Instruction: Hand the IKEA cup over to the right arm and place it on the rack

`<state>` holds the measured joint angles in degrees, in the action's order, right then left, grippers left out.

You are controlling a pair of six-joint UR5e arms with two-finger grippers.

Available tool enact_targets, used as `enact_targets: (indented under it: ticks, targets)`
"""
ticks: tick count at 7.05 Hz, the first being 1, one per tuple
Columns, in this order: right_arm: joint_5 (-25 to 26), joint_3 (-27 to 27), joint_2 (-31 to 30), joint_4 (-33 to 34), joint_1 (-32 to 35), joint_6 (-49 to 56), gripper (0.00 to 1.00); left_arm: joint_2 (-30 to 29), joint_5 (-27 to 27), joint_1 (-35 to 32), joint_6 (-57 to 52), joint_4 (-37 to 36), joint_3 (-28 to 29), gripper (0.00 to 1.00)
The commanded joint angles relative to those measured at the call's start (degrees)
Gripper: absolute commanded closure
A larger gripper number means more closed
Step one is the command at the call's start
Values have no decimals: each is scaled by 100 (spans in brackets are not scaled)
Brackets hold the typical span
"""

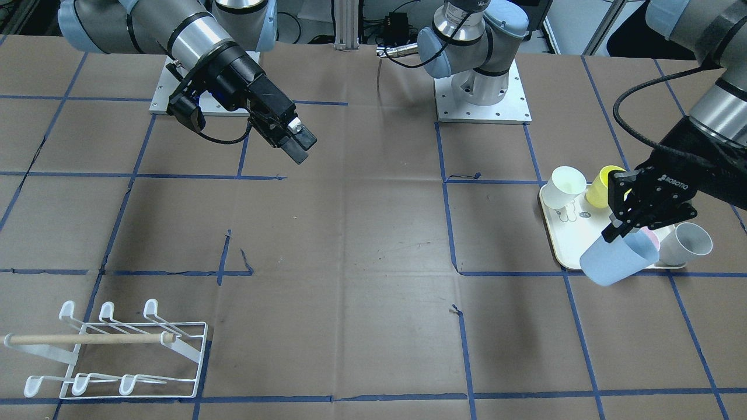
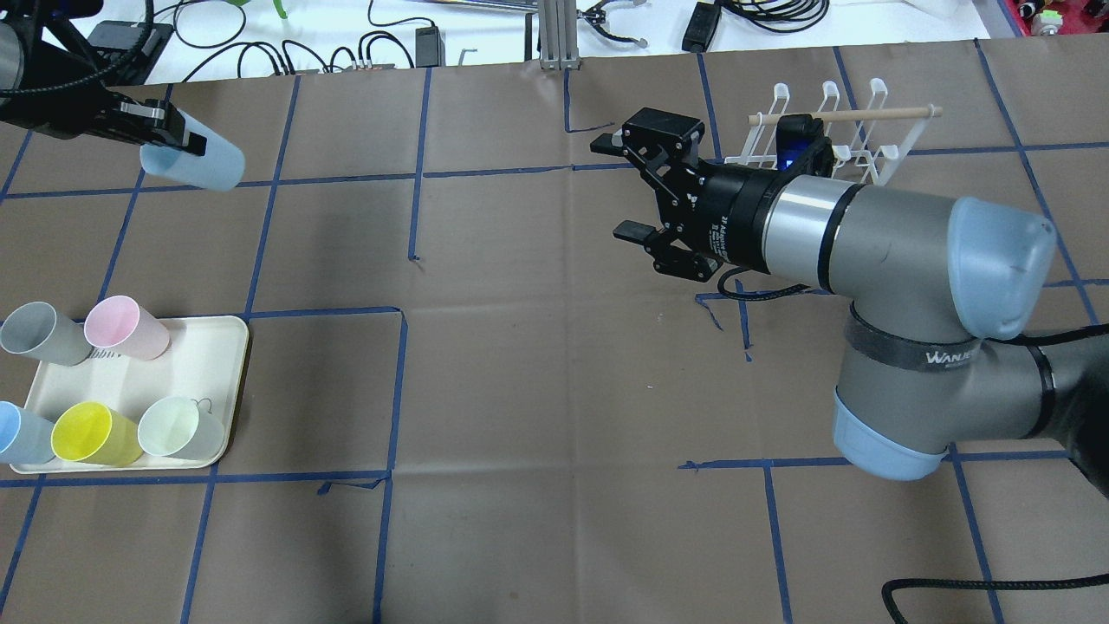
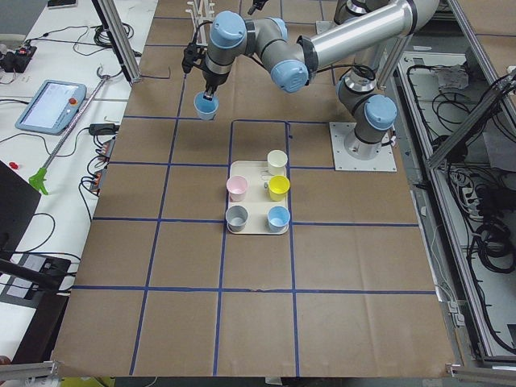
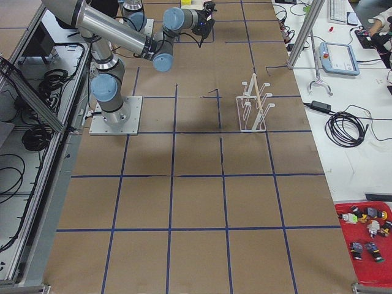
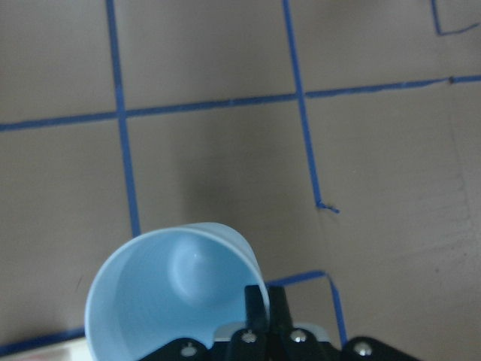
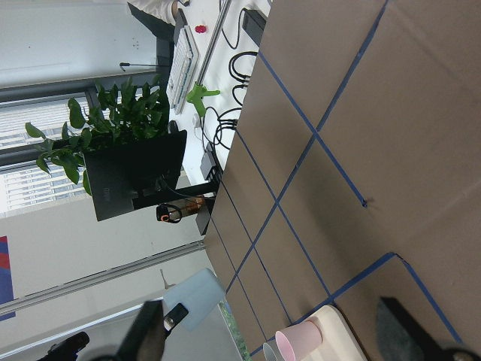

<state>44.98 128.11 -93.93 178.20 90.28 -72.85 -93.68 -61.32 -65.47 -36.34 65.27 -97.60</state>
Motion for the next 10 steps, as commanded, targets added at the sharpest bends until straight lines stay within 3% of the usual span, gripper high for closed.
enact_targets:
  ticks: [1,4,5,7,9,10]
  targets:
    - [-15,29,6,154,-54,-37,0,296,1354,-1,-154,-1789,-1018,100]
    - [37,21,102,40,-54,-28,0,420,2945,-9,389,-3884,-2032,100]
    - [46,12,181,40,-54,-19,0,403,3141,-18,495,-4699,-2530,100]
    - [-15,29,330,48,-54,7,0,202,3222,-175,1798,-6797,-3149,100]
    - [2,21,410,93,-54,-2,0,236,3083,-710,2377,-7177,-3177,100]
    - [20,21,471,110,-54,25,0,210,2638,-1035,2351,-7186,-3247,100]
